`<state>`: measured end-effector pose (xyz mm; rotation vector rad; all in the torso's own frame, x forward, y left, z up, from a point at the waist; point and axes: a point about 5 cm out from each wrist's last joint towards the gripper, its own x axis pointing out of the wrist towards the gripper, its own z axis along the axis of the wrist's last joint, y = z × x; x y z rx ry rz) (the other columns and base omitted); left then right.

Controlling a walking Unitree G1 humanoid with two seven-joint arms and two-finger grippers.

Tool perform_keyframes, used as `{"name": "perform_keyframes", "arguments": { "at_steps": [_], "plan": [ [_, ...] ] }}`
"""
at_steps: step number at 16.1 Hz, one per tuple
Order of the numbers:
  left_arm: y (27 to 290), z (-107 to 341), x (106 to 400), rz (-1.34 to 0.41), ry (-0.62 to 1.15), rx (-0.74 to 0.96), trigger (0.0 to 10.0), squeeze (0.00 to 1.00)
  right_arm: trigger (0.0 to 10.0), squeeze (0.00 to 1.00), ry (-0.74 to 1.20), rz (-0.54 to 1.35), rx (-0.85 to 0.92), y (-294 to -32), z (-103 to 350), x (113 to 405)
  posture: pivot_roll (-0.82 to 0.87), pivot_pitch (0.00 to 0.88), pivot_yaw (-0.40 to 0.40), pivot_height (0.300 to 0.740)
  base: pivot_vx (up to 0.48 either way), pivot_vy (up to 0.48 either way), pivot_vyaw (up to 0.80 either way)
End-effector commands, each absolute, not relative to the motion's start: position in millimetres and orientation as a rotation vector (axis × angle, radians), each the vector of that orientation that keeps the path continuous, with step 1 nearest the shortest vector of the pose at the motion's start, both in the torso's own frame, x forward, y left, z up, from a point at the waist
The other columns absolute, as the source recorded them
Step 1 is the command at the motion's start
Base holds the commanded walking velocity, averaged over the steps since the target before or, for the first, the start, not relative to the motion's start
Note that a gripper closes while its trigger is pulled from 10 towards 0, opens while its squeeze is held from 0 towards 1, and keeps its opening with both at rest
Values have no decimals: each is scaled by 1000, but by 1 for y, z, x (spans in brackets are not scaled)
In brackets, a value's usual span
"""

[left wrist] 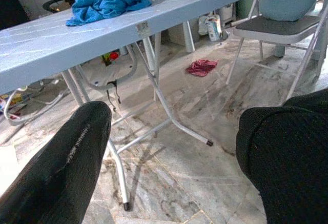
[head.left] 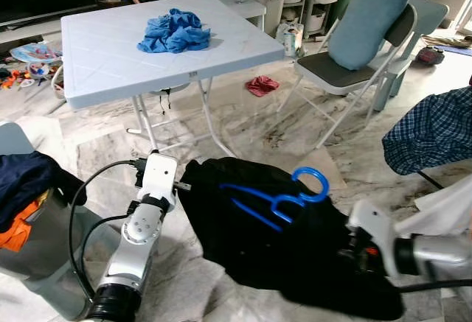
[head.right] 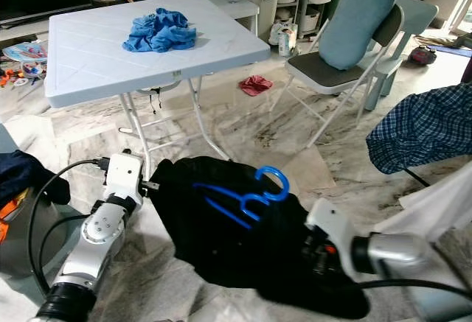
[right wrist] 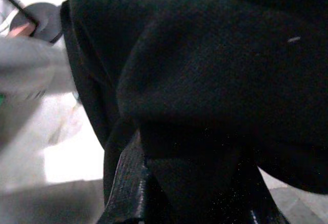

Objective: Hang hanger

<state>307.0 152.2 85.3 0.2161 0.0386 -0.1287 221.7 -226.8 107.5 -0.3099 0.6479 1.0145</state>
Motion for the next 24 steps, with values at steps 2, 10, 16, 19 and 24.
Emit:
{"name": "perform_keyframes", "arguments": {
  "at_steps": [2,10,16,19,24],
  "plan": [
    [161,92,313,-94,23,198,10000,0,10000,0,666,1106,-345,-240,119,211,-174,0,-3,740,0,0,0],
    [144,81,309,-207,87,110,10000,0,10000,0,380,1251,-132,-255,206,215,-202,0,7,740,0,0,0],
    [118,79,293,-418,92,12,10000,0,10000,0,271,1166,-42,-223,192,235,-182,0,-4,740,0,0,0],
    [112,78,281,-523,84,2,10000,1000,10000,0,291,1138,-102,-210,172,239,-180,0,-5,740,0,0,0],
    [96,84,257,-822,152,23,10000,1000,10000,0,350,1022,-439,-199,125,263,-149,0,-14,740,0,0,0]
  ]
}}
